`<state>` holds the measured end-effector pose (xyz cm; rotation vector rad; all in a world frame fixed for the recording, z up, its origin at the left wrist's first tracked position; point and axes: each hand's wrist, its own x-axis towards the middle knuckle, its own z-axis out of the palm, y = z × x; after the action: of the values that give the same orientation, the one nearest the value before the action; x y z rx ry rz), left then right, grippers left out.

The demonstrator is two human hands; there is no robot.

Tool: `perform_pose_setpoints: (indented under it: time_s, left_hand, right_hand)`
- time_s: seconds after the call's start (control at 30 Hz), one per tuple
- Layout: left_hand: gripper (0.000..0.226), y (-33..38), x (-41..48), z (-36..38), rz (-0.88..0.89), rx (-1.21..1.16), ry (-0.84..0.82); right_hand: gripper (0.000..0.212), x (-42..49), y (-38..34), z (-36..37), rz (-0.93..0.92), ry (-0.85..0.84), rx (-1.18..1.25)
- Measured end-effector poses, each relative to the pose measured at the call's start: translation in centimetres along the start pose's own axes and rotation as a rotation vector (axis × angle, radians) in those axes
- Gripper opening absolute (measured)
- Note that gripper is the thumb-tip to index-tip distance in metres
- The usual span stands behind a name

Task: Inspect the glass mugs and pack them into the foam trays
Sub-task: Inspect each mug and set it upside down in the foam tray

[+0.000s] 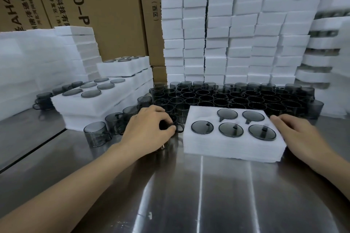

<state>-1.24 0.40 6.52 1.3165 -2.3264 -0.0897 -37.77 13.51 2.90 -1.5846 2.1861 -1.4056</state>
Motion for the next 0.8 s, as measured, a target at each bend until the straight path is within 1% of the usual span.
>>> perform_pose_setpoints:
  time_s: [0.03,0.07,0.23,0.3,0.4,0.5,0.6,0.67,0.73,0.77,0.8]
  left_hand:
    - [0.01,0.1,0.4,-0.2,-0.019,-0.025,-0.005]
    - [0.009,0.3,0.7,-0.3,-0.032,-0.06,-0.007]
    - [0.013,0.8,2.4,-2.0,-0.039,-0.206,-0.027]
    - [0.014,1.1,2.8,-2.7,-0.035,-0.266,0.016]
    - [0.012,2.5,3.4,-3.8,-0.023,-0.424,0.129]
    - [0.012,5.1,4.8,-5.9,0.089,-0.585,0.255]
    - [0.002,8.7,6.5,-8.9,0.346,-0.647,0.476]
    - [0.029,10.8,7.3,-10.0,0.494,-0.683,0.614]
    - [0.059,12.3,8.1,-10.2,0.551,-0.662,0.743]
    - [0.067,12.8,8.3,-10.1,0.566,-0.633,0.797]
    - [0.067,13.2,8.5,-9.8,0.585,-0.602,0.847]
  right_hand:
    - [0.036,0.0,-0.1,0.0,0.003,0.001,-0.005]
    - [0.036,0.0,-0.1,-0.1,0.007,0.001,-0.008]
    - [0.042,-0.2,-0.3,-0.2,0.028,0.0,-0.013]
    - [0.043,-0.2,-0.5,-0.1,0.041,-0.004,-0.011]
    - [0.043,-0.1,-0.7,-0.1,0.053,-0.015,-0.005]
    - [0.044,0.0,-0.8,-0.1,0.061,-0.022,-0.001]
    - [0.045,0.0,-0.8,-0.1,0.059,-0.032,0.009]
    - [0.044,0.1,-0.6,0.1,0.058,-0.03,0.024]
    - [0.042,0.3,-0.4,0.2,0.054,-0.02,0.034]
    - [0.041,0.4,-0.3,0.2,0.051,-0.017,0.041]
    - [0.041,0.5,-0.2,0.3,0.044,-0.016,0.049]
